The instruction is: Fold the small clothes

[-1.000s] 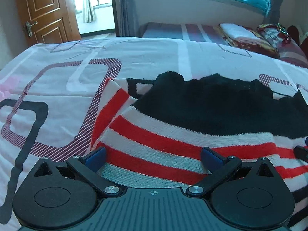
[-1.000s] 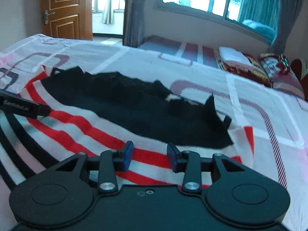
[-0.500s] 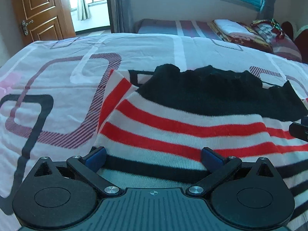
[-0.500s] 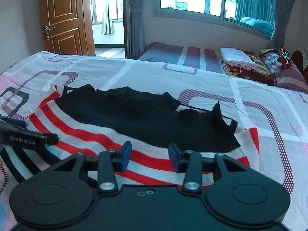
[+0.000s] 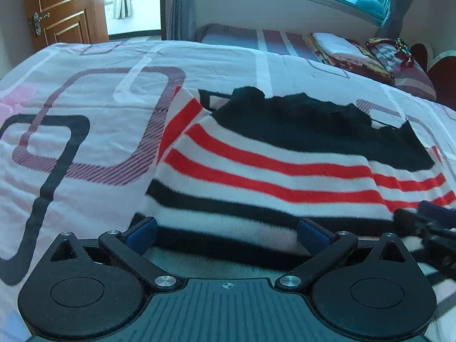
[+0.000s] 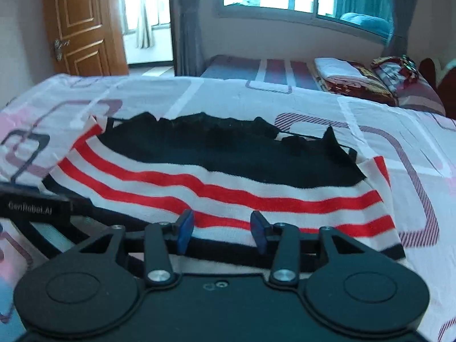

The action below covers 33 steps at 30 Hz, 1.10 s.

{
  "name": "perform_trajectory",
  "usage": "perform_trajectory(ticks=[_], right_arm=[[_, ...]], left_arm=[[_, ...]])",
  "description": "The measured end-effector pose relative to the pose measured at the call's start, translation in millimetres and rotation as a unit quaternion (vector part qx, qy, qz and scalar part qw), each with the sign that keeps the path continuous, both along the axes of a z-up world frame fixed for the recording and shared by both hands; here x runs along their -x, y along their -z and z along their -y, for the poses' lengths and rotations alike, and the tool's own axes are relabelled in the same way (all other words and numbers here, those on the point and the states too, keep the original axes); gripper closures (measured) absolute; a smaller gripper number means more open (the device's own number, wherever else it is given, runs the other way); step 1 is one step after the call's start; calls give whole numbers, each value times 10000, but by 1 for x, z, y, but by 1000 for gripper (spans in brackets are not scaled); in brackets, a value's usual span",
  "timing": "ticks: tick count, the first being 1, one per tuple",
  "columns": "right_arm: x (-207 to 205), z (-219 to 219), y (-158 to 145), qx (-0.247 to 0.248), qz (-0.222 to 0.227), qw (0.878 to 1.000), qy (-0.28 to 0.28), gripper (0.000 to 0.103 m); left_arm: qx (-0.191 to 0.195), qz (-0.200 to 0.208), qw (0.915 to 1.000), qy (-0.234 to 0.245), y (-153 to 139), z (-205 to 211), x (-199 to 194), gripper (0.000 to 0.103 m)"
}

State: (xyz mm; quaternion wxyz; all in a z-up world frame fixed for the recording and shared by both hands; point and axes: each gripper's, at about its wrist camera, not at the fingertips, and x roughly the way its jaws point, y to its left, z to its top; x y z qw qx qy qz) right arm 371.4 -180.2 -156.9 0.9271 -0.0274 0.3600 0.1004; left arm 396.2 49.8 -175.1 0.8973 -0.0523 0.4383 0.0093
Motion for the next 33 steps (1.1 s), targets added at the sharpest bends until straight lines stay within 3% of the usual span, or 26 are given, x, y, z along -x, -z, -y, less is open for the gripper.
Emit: perform_trajectory(ticks=[5, 17, 21, 25, 29, 33], right_arm=[[11, -12, 11, 269, -143, 9995, -35, 58], [27, -4, -1, 61, -98, 9998, 131, 56], [30, -2, 0, 24, -130, 9998, 152, 55], [33, 0, 1, -30, -128, 9998, 151, 54], [32, 0, 4, 68, -123, 9998, 123, 54], [28, 0, 5, 60, -113, 9998, 119, 54]], left_arm=[[204, -112, 9997, 16, 0, -4, 14, 0], [848, -350, 9957, -125, 3, -12, 31, 0], [1324, -446, 9897, -319, 9, -20, 37, 0], [1872, -675, 9783, -581, 25, -28, 38, 0], [1898, -478, 9789, -582, 28, -27, 36, 0], [2159, -363, 9726, -785, 33, -31, 28, 0]])
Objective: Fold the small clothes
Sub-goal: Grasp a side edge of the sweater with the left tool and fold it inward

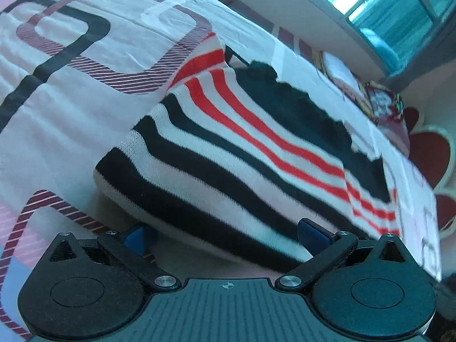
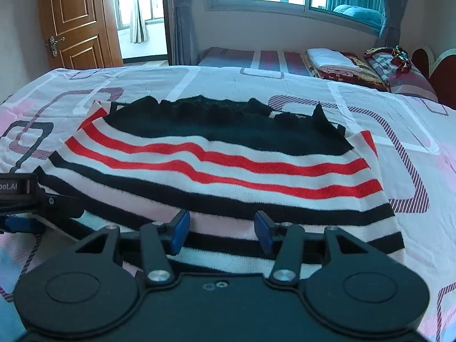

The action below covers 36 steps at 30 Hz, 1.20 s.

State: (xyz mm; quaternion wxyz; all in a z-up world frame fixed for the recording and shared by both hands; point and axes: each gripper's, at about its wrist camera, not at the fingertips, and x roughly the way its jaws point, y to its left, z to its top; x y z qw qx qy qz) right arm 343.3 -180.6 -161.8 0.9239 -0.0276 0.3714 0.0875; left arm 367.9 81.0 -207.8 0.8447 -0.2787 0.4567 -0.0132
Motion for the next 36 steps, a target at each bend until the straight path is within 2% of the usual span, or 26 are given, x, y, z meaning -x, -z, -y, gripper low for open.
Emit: perform_trajectory(ticks=[5, 11, 12, 13, 14, 16, 22, 25, 26, 28, 31, 33, 36], right_arm=[[-9, -1, -2, -127, 96, 9999, 64, 53], [-18, -5, 4, -112, 138, 9998, 5, 53], [-19, -5, 3, -123, 174, 9998, 2, 54], [-20, -4, 1, -158, 213, 9996, 9, 54], [-21, -3, -1, -193, 248, 9995, 23, 54], [-26, -1, -4, -193, 312, 9993, 69, 55], [-36, -6, -6, -115, 407, 9991, 49, 56], [-33, -12, 13, -201, 73, 9998, -32, 56], [-30, -16, 23, -25, 91, 9999, -102, 56], [-21, -26, 30, 403, 397, 9982, -219, 56], [-24, -28, 30, 406, 391, 9983, -176, 56], [-21, -29, 31, 466, 433, 9978, -213, 56], [-21, -29, 30, 428, 458, 9979, -180, 55]], left_arm=[[311, 343, 9980, -432, 7, -8, -4, 0], [740, 675, 9899, -1003, 16, -18, -9, 1], [793, 709, 9885, -1079, 18, -20, -11, 7], [781, 729, 9875, -1158, 19, -21, -13, 19], [746, 730, 9872, -1201, 21, -22, -14, 23], [718, 724, 9860, -1317, 23, -26, -17, 42], [703, 665, 9860, -1360, 28, -34, -20, 63], [671, 716, 9874, -1245, 24, -34, -19, 70], [615, 804, 9879, -1177, 20, -33, -19, 73], [452, 1058, 9883, -1000, 6, -28, -16, 77], [59, 1559, 9868, -440, -19, -8, -19, 81], [-101, 1864, 9824, -12, -36, 10, -25, 82], [-142, 2144, 9744, 663, -55, 43, -39, 82]])
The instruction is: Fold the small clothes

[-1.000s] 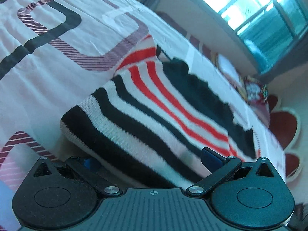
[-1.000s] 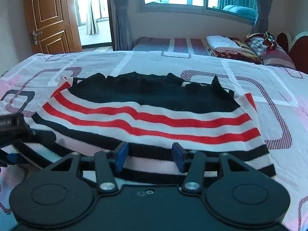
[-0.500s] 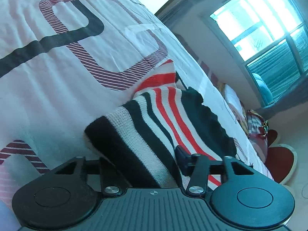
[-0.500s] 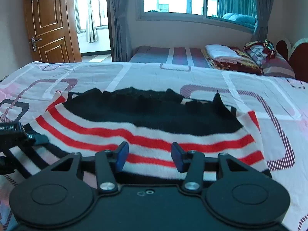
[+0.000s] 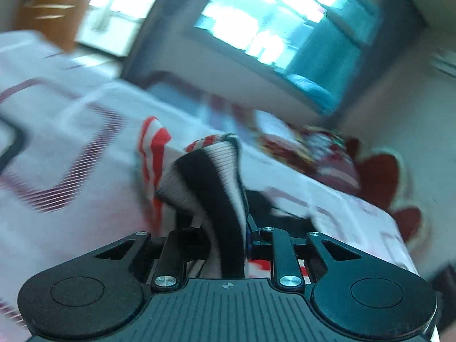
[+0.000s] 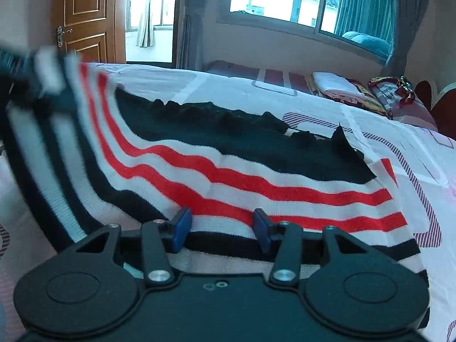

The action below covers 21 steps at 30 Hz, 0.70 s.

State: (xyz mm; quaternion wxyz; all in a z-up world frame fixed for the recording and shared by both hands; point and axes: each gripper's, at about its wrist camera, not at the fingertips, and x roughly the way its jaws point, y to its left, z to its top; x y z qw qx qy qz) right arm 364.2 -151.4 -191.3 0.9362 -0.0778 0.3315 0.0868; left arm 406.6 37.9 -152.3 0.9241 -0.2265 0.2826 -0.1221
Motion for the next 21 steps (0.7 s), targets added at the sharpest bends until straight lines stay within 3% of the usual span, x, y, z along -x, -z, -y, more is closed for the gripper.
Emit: perform_trajectory(ticks=[5, 8, 11, 14, 18, 21], right_arm=[[13, 33, -25, -416, 246, 9984, 284, 57], [19, 74, -35, -571, 131, 9962, 641, 57], [28, 112, -31, -730, -9, 9919, 1038, 57], [38, 133, -20, -852, -220, 9878, 1287, 58], [54, 147, -20, -1035, -206, 9853, 1340, 58], [59, 157, -28, -1219, -161, 9819, 1442, 57]], left_arm=[[-237, 187, 9944, 1012, -19, 71, -20, 82], [-340, 19, 9873, 1549, -11, 115, -26, 82], [-735, -328, 9771, 1971, 14, 151, -22, 81], [-1055, -351, 9678, 2258, 19, 162, -16, 81], [-1202, -397, 9620, 2421, 6, 161, -8, 81], [-1719, -180, 9499, 2606, 8, 163, 9, 79]])
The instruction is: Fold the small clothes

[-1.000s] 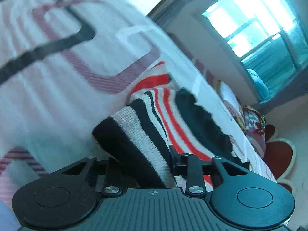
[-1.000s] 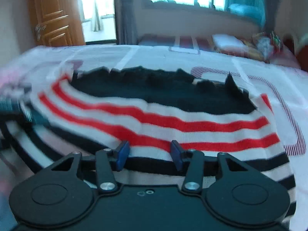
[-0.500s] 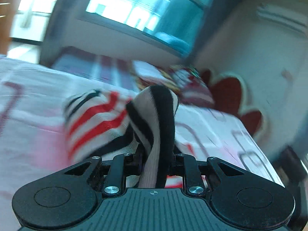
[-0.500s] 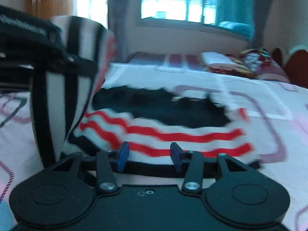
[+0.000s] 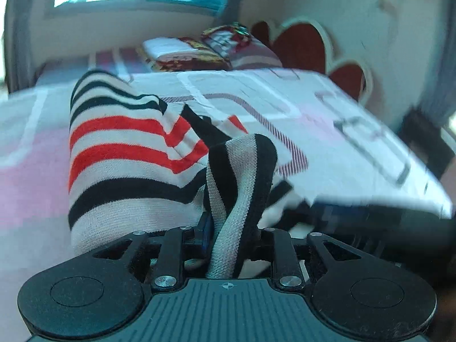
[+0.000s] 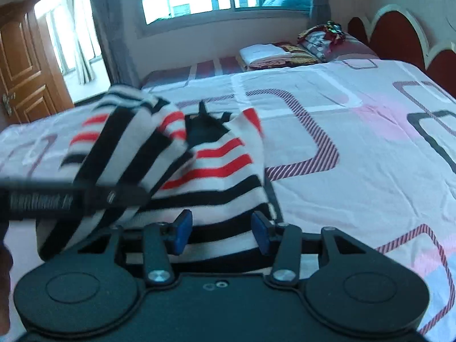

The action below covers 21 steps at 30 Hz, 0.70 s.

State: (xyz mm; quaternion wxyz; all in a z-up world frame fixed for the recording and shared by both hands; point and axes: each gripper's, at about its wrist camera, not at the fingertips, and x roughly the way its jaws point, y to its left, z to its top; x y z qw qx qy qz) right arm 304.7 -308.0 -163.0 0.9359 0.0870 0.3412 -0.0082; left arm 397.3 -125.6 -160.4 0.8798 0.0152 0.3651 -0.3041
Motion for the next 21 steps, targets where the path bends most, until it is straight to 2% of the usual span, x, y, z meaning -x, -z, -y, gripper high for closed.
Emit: perform_trajectory(ticks=[2, 5, 6, 7, 9, 12, 14, 16, 18, 20, 21], right_arm=[[2, 8, -9, -247, 75, 9996, 85, 56], [4, 21, -21, -745, 173, 9969, 175, 54], [4, 22, -25, -843, 191, 9961, 178, 51], [2, 22, -29, -911, 202, 9955, 141, 50], [0, 17, -35, -918, 229, 9955, 89, 46], [-1, 12, -39, -931, 245, 9953, 86, 43], [-2, 12, -40, -1001, 222, 9946, 135, 43], [0, 13, -45, -1012, 371, 9938, 281, 42], [0, 15, -51, -1044, 493, 9927, 352, 40], [-10, 10, -52, -1116, 391, 9928, 170, 39], [-15, 5, -50, -1154, 294, 9929, 41, 35]], left_arm=[[-129, 44, 9999, 62, 1, -4, 5, 73], [-116, 117, 9997, 178, -7, -5, 16, 53], [-65, 128, 9996, 249, -10, -5, 22, 41], [-26, 160, 9994, 303, -12, -6, 28, 36], [23, 219, 9994, 275, -17, -13, 40, 34], [328, 37, 9995, -12, -28, -36, 46, 34], [685, 23, 9970, -368, -39, -61, 48, 34], [818, 29, 9924, -923, -45, -84, 44, 30], [716, -2, 9877, -1392, -43, -98, 30, 27], [484, -105, 9844, -1689, -34, -102, 14, 27], [438, -211, 9832, -1757, -27, -103, 6, 27]])
